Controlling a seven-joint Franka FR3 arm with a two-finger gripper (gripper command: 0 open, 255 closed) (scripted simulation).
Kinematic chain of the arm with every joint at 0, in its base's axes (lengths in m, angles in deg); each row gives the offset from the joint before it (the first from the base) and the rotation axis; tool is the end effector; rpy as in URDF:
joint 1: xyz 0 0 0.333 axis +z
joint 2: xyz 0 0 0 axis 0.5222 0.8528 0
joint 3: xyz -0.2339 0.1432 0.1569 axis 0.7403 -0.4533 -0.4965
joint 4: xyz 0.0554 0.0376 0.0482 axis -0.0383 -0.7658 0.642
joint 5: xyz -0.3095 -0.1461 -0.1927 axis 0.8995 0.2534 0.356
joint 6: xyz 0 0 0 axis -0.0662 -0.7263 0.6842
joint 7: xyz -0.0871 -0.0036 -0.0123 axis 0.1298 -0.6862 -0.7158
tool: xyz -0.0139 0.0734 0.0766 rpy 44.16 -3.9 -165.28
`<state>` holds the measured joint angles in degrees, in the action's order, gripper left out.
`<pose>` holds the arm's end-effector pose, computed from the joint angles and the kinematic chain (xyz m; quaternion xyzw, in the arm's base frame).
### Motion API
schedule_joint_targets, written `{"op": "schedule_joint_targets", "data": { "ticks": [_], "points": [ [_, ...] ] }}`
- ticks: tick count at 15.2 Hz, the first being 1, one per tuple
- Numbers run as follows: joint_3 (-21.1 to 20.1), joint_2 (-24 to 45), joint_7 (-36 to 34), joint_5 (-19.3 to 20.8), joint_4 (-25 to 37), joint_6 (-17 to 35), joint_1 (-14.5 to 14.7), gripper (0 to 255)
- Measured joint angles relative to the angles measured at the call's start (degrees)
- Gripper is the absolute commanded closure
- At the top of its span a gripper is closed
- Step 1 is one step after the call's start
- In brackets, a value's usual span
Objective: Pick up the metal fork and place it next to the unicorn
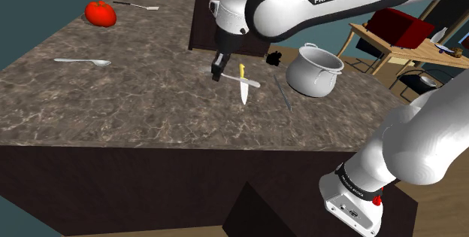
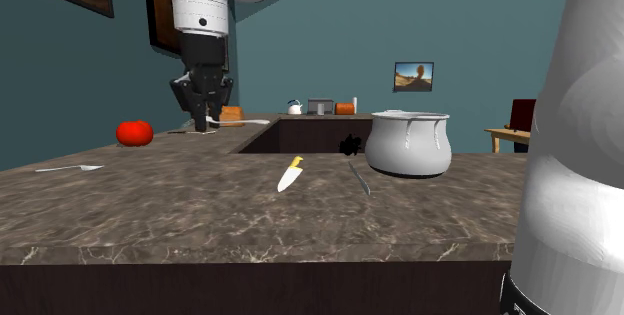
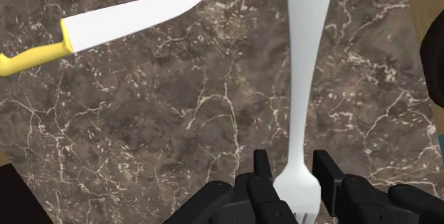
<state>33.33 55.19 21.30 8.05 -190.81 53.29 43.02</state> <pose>0.4808 0.2327 0.4530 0.9575 0.2781 0.0697 0.0308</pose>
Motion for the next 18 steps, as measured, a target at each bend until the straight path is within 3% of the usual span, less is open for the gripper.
{"op": "schedule_joint_targets", "data": {
  "ticks": [7,18],
  "points": [
    [4.13,-2.81,7.73,-1.30,-2.62,0.33,-2.97,255],
    [13.14,-0.98,23.94,-2.50,-0.70,0.89,-9.57,255]
  ]
}}
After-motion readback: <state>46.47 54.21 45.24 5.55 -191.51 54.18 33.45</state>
